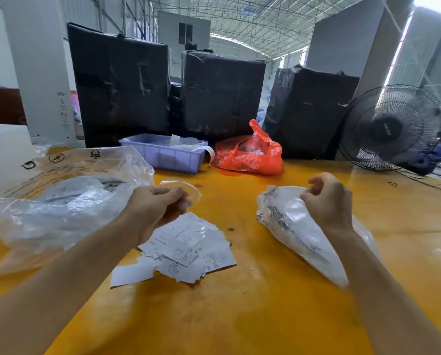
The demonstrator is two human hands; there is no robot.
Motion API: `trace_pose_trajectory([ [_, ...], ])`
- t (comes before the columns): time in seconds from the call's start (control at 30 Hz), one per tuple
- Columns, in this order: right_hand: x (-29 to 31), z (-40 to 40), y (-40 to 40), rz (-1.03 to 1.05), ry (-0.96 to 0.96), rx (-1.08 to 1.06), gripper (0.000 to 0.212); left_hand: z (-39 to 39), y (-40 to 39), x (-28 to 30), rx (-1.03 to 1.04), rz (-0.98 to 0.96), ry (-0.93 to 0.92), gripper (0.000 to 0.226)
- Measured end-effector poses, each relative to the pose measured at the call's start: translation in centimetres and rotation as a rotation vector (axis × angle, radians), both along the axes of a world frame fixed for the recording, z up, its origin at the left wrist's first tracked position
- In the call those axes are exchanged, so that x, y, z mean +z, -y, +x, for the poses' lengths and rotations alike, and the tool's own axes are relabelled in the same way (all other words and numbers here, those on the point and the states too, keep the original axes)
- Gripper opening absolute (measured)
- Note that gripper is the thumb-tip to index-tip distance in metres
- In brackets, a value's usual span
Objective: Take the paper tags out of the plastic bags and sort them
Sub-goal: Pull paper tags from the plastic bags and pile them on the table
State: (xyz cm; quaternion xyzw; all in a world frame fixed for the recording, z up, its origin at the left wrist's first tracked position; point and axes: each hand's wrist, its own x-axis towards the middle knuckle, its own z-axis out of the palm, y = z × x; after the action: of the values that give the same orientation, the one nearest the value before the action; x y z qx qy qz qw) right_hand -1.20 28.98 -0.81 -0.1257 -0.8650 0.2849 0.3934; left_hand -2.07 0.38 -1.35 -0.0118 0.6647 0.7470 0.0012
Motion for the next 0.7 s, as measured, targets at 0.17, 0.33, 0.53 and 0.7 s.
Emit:
trace_pose_trajectory([
  [0.17,-2.8,-0.6,-1.8,0.238,0.491,-0.119,0.022,0.2,-0.2,-0.2,-0.118,-0.17,0.001,0.01],
  [0.33,-0.9,-0.1,1.7,0.34,-0.003,-0.13,0.015,0.8,-0.4,0.1,-0.301,-0.222,-0.009,0.033],
  [0.53,0.2,1.6,10.3,-0.563,0.338,0.945,0.054,1.0,0.0,0.6,-0.519,-0.313,-0.044,0.02],
  [0.7,-0.9,1.6,11.0,-0.67,0.518,1.082,0.038,0.9,0.6,0.7,-0.551,-0.465,-0.081,0.018],
])
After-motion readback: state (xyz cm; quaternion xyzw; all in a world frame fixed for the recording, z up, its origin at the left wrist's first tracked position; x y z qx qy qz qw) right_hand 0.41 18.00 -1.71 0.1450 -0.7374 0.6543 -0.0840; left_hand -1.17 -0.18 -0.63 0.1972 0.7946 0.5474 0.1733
